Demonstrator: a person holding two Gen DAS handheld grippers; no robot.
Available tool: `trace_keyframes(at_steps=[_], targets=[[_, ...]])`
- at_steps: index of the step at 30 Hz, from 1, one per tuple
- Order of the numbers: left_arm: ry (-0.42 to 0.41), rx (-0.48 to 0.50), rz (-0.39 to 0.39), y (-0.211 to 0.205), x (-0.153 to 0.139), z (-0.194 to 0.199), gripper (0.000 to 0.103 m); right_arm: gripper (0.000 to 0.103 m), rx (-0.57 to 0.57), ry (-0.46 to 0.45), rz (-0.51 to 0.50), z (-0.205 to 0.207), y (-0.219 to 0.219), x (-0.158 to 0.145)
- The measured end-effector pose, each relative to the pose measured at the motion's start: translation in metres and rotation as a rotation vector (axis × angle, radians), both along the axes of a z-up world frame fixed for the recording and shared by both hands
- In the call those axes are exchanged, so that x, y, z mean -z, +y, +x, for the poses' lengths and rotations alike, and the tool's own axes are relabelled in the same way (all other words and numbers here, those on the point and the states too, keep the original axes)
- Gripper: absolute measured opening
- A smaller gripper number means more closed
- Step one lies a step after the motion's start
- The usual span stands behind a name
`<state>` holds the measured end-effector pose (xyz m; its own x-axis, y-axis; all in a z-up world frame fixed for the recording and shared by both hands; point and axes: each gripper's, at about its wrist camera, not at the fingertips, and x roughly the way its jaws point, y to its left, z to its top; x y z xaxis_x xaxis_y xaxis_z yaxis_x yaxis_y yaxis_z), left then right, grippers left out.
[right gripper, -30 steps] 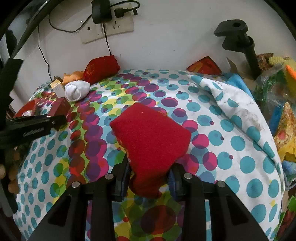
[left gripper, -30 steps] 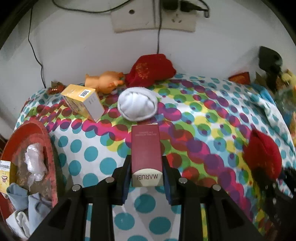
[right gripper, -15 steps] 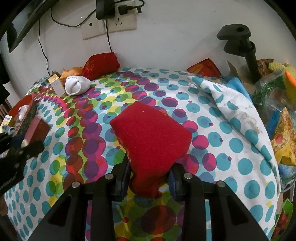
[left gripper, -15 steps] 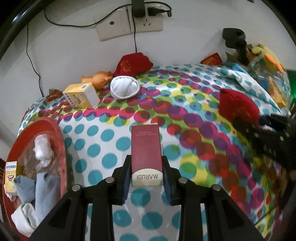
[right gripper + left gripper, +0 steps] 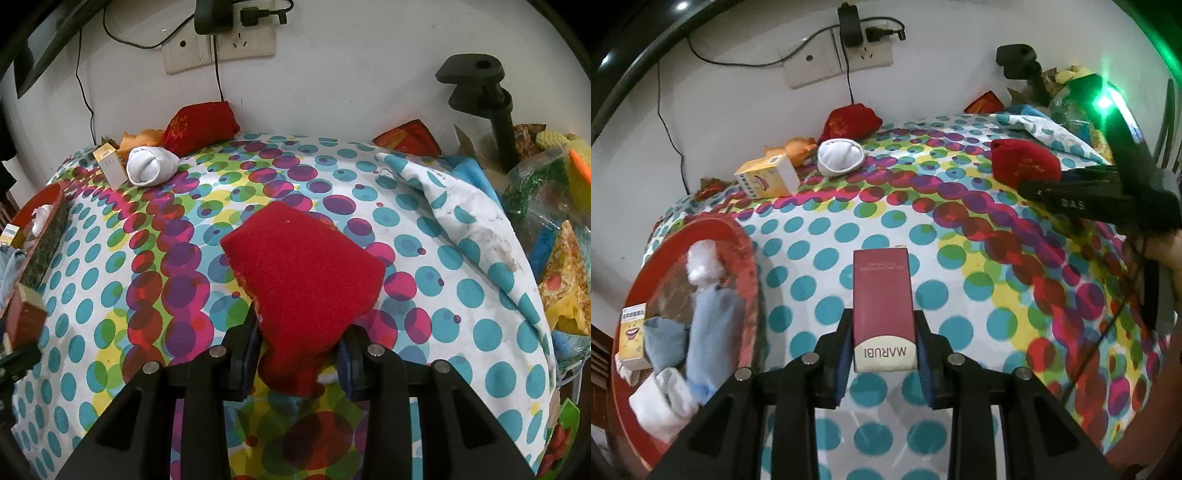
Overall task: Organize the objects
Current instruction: 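Carry the maroon MARUBI box over the red tray with the left gripper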
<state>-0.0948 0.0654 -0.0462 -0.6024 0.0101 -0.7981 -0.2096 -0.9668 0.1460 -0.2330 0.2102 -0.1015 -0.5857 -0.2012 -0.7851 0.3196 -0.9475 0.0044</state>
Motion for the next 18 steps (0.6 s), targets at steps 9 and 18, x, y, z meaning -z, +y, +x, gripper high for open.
trace_keyframes(at_steps=[9,18], targets=[[0.028,-0.036,0.031,-0.035,-0.030,0.027,0.030,0.035,0.001,0.000,0.000,0.000,-0.001,0.000],[0.058,-0.215,0.047,-0.112,-0.046,0.043,0.030,0.035,0.002,0.000,0.001,0.000,-0.002,0.000]])
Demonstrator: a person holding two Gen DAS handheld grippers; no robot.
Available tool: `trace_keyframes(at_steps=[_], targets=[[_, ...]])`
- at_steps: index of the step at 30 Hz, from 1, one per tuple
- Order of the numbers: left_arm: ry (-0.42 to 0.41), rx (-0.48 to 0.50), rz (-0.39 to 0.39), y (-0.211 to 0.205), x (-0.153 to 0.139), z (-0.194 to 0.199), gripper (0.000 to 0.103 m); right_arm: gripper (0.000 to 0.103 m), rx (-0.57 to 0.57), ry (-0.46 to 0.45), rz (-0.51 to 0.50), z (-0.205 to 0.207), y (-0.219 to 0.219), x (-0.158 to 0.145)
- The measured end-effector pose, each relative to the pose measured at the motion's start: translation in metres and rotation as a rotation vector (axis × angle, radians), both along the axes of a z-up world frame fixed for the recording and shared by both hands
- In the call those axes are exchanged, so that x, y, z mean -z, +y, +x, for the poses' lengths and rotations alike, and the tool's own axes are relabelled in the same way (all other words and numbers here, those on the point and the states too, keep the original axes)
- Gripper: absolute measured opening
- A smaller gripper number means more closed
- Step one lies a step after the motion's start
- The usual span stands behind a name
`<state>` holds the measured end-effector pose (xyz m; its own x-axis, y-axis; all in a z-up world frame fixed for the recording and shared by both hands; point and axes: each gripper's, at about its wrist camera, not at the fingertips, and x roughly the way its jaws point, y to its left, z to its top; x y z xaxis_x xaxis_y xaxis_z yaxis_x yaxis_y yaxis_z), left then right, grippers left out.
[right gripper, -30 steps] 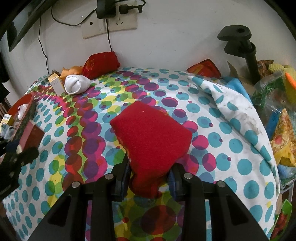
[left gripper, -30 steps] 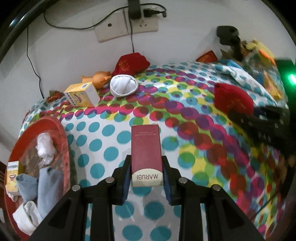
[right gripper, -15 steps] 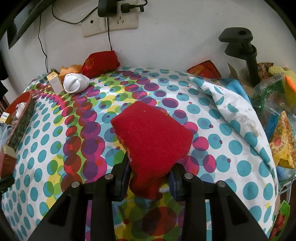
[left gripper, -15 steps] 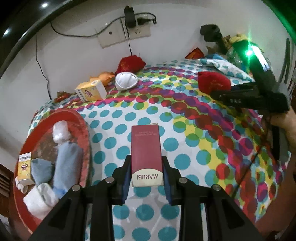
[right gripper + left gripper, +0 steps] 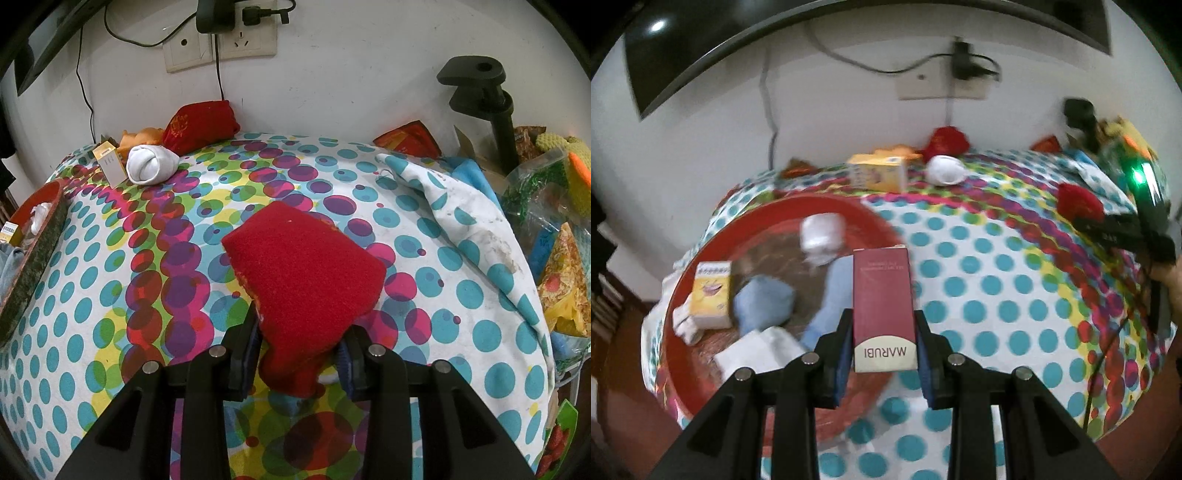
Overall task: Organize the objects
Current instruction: 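Carry the maroon MARUBI box over the red tray with the left gripper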
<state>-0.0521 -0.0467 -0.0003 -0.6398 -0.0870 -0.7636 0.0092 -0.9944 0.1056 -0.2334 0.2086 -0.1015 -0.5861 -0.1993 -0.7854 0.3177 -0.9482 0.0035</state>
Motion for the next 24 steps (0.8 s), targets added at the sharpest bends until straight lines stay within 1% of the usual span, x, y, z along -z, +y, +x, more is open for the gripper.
trace_keyframes(at_steps=[5,9,15,17,20,23,24], targets=[[-0.011,-0.090,0.006,-0.044,-0.002,0.002,0.030,0.035,0.000,0.000,0.000,0.000,0.000,0.000],[0.000,-0.162,-0.012,-0.084,-0.004,0.001,0.030,0.035,0.001,0.000,0.001,0.000,-0.001,0.000],[-0.040,-0.263,-0.036,-0.131,0.006,-0.008,0.030,0.035,0.001,0.000,0.001,0.000,-0.001,0.000],[-0.029,-0.266,-0.007,-0.143,0.007,-0.007,0.030,0.035,0.001,0.001,0.003,0.000,-0.001,0.000],[-0.035,-0.284,-0.022,-0.154,0.011,-0.005,0.030,0.035,0.002,0.000,0.002,0.000,-0.001,0.000],[-0.050,-0.295,-0.001,-0.165,0.015,-0.004,0.030,0.035,0.002,0.000,0.001,0.000,-0.001,0.000],[-0.066,-0.302,0.019,-0.170,0.019,-0.004,0.030,0.035,0.002,0.001,0.002,0.000,-0.001,0.000]])
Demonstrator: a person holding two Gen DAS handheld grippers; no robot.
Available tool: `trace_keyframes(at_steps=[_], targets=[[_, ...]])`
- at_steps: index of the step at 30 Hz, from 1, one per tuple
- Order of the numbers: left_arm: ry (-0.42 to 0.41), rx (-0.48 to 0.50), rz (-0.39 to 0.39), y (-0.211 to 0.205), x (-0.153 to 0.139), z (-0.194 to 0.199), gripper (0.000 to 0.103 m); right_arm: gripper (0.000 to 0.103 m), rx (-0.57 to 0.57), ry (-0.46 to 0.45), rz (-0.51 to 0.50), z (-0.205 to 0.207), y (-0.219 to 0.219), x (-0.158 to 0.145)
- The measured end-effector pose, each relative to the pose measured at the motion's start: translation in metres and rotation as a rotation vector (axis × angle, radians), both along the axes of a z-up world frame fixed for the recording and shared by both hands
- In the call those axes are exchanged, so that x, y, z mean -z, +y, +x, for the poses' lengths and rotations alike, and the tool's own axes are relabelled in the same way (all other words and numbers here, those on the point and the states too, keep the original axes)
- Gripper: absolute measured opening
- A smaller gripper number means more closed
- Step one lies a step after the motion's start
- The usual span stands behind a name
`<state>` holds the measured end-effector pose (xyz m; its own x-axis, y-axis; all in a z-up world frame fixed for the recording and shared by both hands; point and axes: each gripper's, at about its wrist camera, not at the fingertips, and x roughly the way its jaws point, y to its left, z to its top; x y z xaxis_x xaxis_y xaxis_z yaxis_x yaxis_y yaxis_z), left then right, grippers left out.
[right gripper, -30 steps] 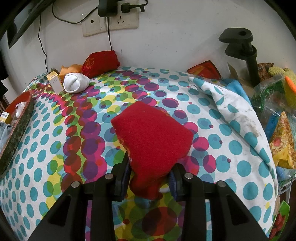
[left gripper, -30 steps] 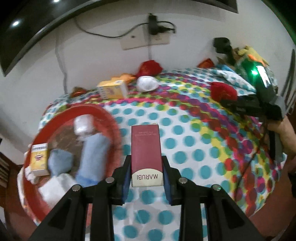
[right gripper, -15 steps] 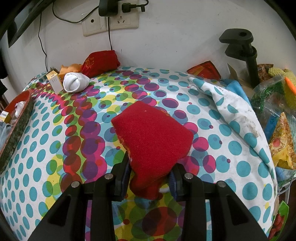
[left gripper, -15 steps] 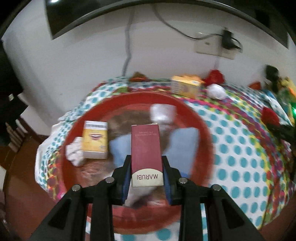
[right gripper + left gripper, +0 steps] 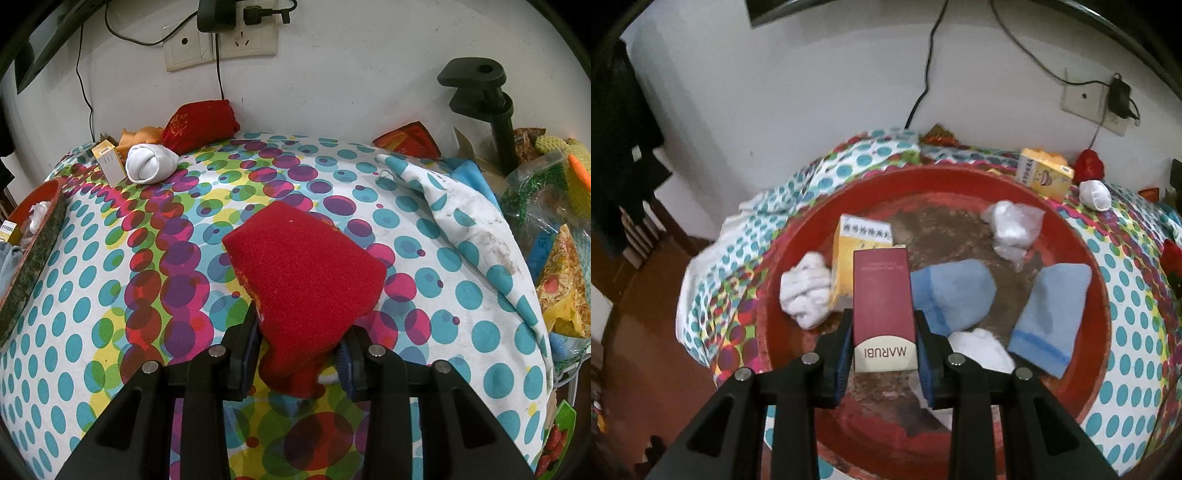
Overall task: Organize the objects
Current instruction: 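Carry the maroon MARUBI box over the red tray with the left gripper, then lower the maroon box into the red tray and open the left gripper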
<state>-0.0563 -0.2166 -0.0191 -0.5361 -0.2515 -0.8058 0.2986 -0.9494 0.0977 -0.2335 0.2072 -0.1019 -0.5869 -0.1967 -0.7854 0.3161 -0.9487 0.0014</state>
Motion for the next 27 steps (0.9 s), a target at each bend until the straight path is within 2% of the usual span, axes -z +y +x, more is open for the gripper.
trace_keyframes(at_steps=[2,5,10,24,26,27], targets=[[-0.008,-0.012,0.034,-0.007,0.005,0.001,0.030,0.035,0.000,0.001,0.002,0.000,0.000,0.000],[-0.026,-0.021,0.017,-0.011,0.011,0.003,0.030,0.035,0.000,0.000,0.001,0.000,0.000,0.000],[-0.047,-0.032,0.059,-0.020,0.020,0.005,0.030,0.035,0.001,0.000,0.001,0.000,0.000,0.000],[-0.074,-0.060,0.037,-0.035,0.042,0.003,0.031,0.035,0.004,-0.001,0.002,-0.001,-0.001,0.000],[-0.076,-0.061,0.027,-0.034,0.043,0.003,0.032,0.035,0.004,-0.001,0.002,-0.001,-0.001,0.000],[-0.076,-0.066,0.017,-0.034,0.043,0.004,0.037,0.035,0.004,-0.001,0.000,-0.001,-0.001,0.000]])
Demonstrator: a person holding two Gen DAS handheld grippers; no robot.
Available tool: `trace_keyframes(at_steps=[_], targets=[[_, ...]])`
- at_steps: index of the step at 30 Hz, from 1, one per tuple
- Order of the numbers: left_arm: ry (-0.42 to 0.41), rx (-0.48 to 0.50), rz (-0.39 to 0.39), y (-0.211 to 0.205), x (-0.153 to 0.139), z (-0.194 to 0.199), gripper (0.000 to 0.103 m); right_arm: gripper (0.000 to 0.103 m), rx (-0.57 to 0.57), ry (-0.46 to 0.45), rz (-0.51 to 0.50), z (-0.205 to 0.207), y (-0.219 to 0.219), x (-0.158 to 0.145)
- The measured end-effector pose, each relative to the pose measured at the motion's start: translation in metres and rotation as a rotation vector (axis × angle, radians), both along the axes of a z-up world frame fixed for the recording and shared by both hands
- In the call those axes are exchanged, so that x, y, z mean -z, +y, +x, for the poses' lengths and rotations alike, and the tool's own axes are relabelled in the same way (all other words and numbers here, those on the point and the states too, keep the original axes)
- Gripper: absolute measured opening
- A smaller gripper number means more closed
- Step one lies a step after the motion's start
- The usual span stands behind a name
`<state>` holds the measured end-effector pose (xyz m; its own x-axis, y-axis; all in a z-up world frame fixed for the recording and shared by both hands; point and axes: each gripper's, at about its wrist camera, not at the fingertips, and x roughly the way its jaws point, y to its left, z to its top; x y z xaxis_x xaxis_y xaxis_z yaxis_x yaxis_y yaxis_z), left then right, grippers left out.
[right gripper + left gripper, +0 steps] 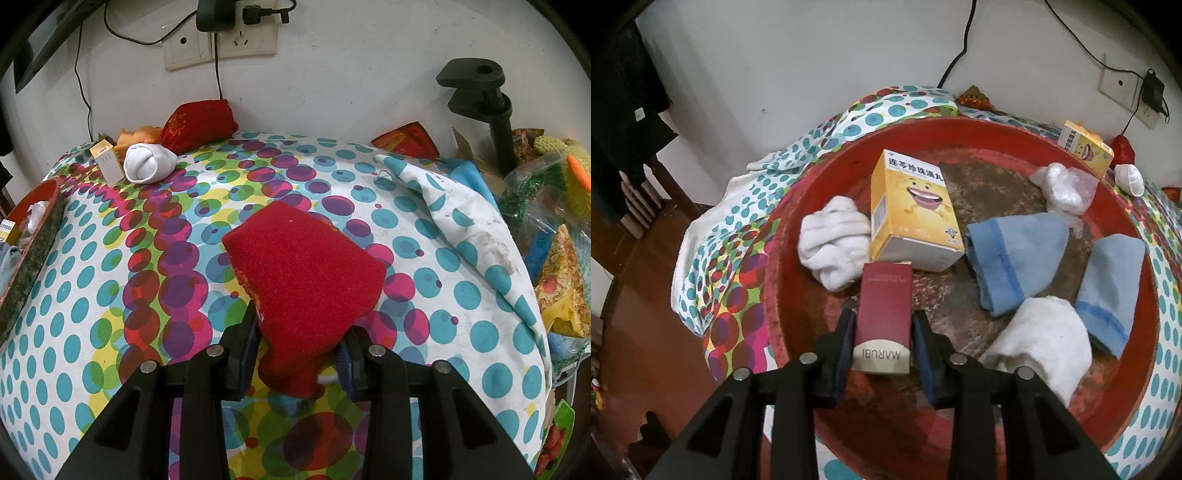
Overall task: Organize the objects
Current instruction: 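Lower the maroon box into the red tray and open the left gripper, then lift the open left gripper away from the tray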
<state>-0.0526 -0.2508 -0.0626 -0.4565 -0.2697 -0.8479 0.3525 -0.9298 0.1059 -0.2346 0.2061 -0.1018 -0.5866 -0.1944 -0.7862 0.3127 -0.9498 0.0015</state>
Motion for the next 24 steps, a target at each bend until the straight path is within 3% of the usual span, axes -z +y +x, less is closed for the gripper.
trace_keyframes(at_steps=[4,13,16,21,24], targets=[[0.047,-0.027,-0.081,0.001,-0.003,0.007,0.047,0.035,0.000,0.001,0.003,0.000,-0.001,0.000],[0.148,0.027,-0.112,0.022,-0.017,0.027,0.053,0.037,0.003,0.001,0.003,0.001,-0.002,0.001],[0.179,0.034,-0.127,0.029,-0.020,0.036,0.055,0.043,0.016,0.000,0.007,-0.001,0.001,0.001],[0.237,0.061,-0.112,0.042,-0.028,0.054,0.058,0.047,0.029,-0.002,0.007,-0.003,0.005,0.002],[0.248,0.078,-0.061,0.045,-0.028,0.061,0.061,0.051,0.037,-0.002,0.009,-0.005,0.005,0.003]])
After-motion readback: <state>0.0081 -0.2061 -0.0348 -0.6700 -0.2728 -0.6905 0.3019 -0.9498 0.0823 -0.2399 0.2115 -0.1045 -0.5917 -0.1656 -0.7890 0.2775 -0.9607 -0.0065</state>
